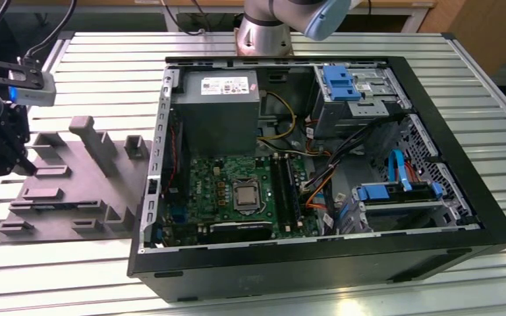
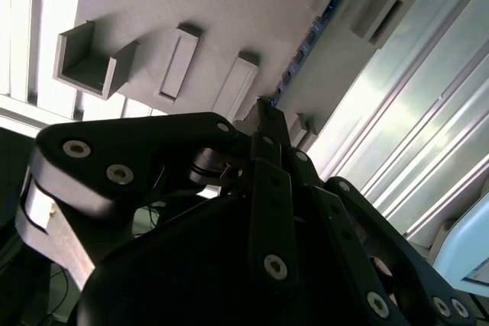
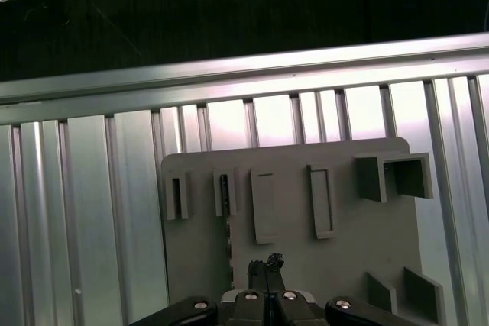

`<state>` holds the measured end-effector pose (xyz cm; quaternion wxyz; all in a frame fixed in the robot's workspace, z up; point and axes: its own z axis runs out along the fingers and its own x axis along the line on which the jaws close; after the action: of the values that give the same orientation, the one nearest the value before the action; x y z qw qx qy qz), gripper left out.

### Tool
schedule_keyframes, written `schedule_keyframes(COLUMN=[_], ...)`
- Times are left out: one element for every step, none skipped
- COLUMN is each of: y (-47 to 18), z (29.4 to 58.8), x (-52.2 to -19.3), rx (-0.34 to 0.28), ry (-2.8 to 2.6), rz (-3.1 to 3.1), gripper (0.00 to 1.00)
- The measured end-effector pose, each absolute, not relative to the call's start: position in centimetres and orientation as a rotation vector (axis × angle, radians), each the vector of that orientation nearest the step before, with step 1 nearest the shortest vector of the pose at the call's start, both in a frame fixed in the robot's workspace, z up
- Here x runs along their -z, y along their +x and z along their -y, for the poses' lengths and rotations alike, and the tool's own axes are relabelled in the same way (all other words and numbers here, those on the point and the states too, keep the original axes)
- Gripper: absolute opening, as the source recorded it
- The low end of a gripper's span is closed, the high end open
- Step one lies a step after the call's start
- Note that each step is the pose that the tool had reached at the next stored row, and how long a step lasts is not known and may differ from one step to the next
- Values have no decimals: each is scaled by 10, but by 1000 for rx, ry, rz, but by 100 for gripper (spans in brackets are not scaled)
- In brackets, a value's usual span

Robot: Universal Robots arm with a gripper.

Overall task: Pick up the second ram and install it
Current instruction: 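Pick up the second ram and move it above second insertion slot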

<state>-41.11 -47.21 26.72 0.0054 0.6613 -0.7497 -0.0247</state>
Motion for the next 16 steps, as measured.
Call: schedule_keyframes(y=[-411, -411, -411, -411, -411, -411, -411, -411, -411, -411, -411, -411, -411, -411, -411, -411], z=[472, 473, 473, 474, 474, 474, 475, 475, 476, 476, 476, 477, 477, 478, 478, 478], x=[-267, -267, -267, -266, -266, -266, -266, -265, -265, -265, -265, -265, -264, -264, -264, -264], rx=[77, 77, 77, 77, 77, 77, 77, 77, 77, 77, 77, 77, 77, 77, 77, 77], ry=[2070, 2071, 2071, 2071, 2071, 2071, 2071, 2072, 2072, 2072, 2072, 2072, 2073, 2073, 2073, 2073], rz=[2347, 2347, 2347, 2347, 2346, 2346, 2346, 2346, 2346, 2345, 2345, 2345, 2345, 2345, 2345, 2344], gripper=[11, 11, 11, 11, 11, 11, 11, 11, 11, 11, 11, 11, 11, 11, 11, 11])
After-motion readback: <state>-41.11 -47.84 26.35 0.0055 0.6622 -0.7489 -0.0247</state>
